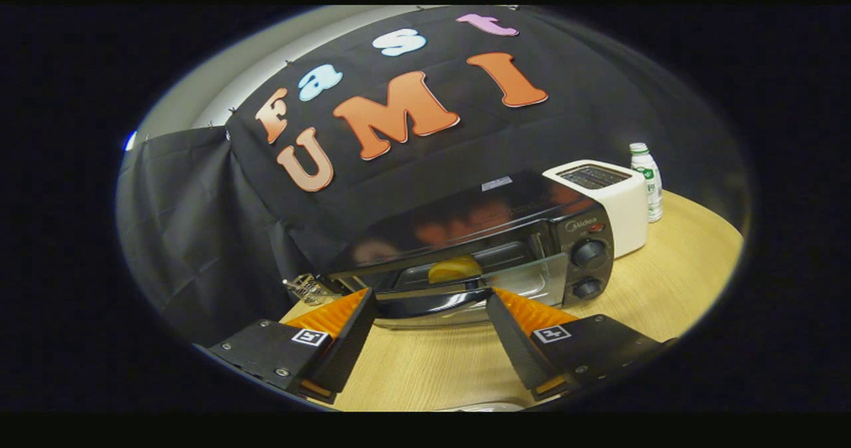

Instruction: Open the toaster oven, put the food inside, and close the toaster oven door.

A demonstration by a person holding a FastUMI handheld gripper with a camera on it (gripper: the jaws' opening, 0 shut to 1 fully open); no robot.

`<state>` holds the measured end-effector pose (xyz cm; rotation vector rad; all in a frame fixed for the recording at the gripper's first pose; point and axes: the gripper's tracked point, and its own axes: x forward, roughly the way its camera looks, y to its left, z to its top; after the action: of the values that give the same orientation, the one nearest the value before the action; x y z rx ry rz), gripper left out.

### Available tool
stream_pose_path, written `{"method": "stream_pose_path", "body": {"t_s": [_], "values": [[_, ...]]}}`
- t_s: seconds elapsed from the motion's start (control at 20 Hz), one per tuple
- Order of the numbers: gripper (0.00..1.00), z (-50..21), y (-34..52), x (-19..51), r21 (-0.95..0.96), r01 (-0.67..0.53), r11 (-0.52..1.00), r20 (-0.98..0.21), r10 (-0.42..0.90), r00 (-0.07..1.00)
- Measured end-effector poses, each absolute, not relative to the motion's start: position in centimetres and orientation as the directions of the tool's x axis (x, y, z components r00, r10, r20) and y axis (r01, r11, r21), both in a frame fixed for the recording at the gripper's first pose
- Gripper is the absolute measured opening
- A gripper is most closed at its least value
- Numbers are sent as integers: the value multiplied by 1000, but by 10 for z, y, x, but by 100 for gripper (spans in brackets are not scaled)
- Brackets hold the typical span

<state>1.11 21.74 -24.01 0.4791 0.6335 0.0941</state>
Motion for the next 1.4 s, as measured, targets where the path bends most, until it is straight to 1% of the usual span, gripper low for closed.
{"method": "stream_pose_path", "body": {"t_s": [0.35, 0.5, 0.6, 0.7, 0.9, 1.05, 1.15, 1.25, 1.4], "values": [[96, -242, 214, 44, 446, 128, 886, -574, 173, 801], [97, -241, 216, 42, 429, 128, 894, -579, 163, 799], [97, -234, 213, 34, 381, 106, 919, -569, 142, 810], [93, -204, 214, 22, 332, 40, 943, -503, 141, 852], [93, -124, 227, -5, 258, -103, 961, -354, 194, 915], [93, -71, 228, -29, 197, -169, 966, -248, 216, 944], [93, -46, 224, -43, 160, -185, 970, -203, 216, 955], [93, -32, 217, -55, 139, -180, 974, -188, 205, 961], [93, -7, 212, -67, 149, -173, 974, -147, 195, 970]]}}
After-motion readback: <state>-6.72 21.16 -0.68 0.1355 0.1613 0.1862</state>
